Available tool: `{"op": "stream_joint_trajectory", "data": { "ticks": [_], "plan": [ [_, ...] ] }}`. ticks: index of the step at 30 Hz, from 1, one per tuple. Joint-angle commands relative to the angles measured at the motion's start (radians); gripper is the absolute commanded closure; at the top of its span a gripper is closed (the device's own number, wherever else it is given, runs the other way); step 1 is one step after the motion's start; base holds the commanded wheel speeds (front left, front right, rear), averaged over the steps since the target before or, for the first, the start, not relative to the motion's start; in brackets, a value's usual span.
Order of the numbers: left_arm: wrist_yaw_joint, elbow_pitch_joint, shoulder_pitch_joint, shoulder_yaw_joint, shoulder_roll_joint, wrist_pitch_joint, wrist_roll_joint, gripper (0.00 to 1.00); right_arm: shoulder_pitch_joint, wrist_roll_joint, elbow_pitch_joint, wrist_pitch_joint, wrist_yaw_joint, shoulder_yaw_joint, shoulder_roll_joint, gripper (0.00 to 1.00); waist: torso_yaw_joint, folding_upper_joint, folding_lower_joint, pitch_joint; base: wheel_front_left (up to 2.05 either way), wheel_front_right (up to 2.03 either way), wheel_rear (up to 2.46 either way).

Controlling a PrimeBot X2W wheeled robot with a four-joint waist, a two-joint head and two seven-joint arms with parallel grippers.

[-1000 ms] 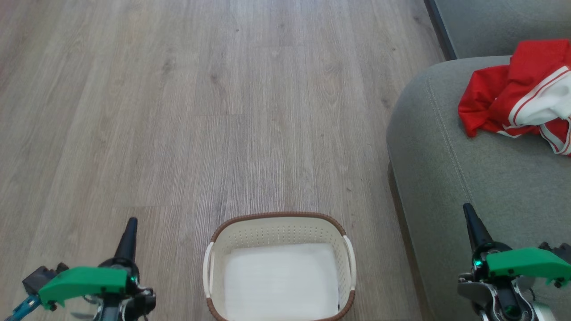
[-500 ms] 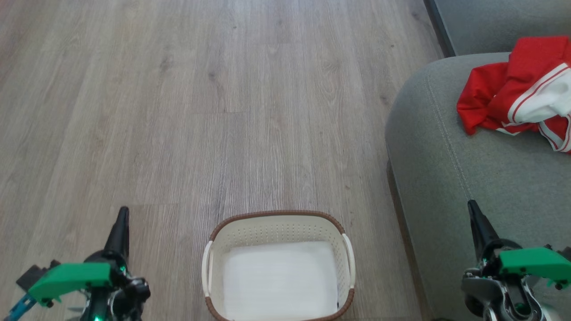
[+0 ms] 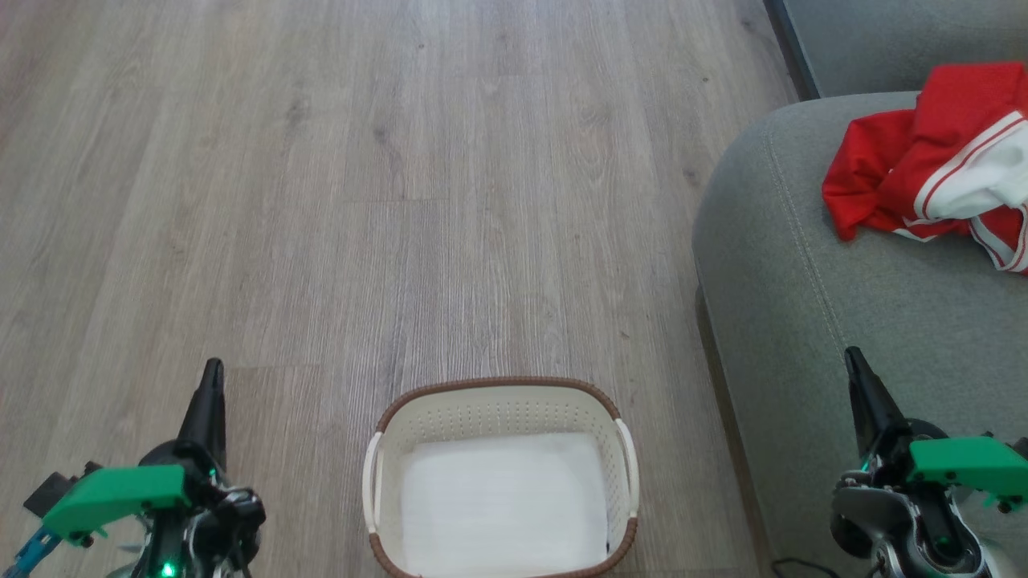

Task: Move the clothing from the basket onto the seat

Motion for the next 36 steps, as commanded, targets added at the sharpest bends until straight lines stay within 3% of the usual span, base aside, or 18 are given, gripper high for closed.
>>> {"op": "stream_joint_trajectory", "data": {
  "ticks": [1, 36],
  "plan": [
    [-0.007, -0.027, -0.050, 0.034, 0.006, 0.007, -0.003, 1.00, -0.051, 0.006, -0.038, 0.006, 0.000, 0.016, -0.004, 1.00, 0.000, 0.0000, 0.0000, 0.000, 0.00, 0.00, 0.00],
    [-0.007, -0.027, -0.051, 0.039, 0.003, 0.011, 0.001, 1.00, -0.051, 0.006, -0.038, 0.006, 0.000, 0.017, -0.004, 1.00, 0.000, 0.0000, 0.0000, 0.000, 0.00, 0.00, 0.00]
  ]
}}
